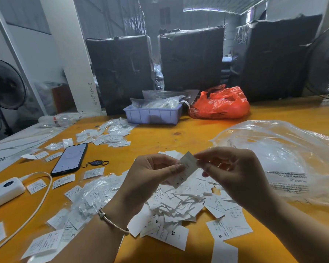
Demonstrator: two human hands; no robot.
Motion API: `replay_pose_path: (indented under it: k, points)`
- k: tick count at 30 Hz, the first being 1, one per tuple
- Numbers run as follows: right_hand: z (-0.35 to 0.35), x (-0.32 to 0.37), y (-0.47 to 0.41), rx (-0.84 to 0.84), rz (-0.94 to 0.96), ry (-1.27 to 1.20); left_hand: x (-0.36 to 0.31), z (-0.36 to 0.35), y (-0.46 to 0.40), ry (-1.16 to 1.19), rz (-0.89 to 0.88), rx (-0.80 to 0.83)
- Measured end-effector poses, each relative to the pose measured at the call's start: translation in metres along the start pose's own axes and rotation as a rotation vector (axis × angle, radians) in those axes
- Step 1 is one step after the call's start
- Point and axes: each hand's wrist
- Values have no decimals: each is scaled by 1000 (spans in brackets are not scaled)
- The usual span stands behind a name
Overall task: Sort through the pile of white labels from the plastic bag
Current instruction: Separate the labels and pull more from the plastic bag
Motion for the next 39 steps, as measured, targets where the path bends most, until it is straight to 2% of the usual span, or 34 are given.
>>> replay_pose_path:
  k: [5,8,14,18,21,25,31,39]
  points:
    - [1,-1,-1,151,-121,-116,1,0,1,3,-4,25]
    - [1,-2,-2,175,-196,-172,1,-1,0,0,-6,17]
    - [-2,-5,1,211,-178,-87,2,-2,0,39,-13,4]
    - [-4,-4,1,176,-196,-94,1,-2,0,59,12,12]
    - [-6,-2,2,180,-257,-219,1,0,0,64,7,44]
    - [-4,-2,1,104,-273,-334,1,1,1,46,-25,113]
    - [-3,-3,1,80,-252,-323,0,7,0,-107,-106,149]
    - [-2,-2,-1,65,-235,-322,3,9,-2,-174,-151,148]
Point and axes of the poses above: each hand's wrist, its own y-axis away from the middle knuckle, its own z-axis out of the back of the hand, x = y × z, and after that the axes turned 14 degrees about -y, right-handed
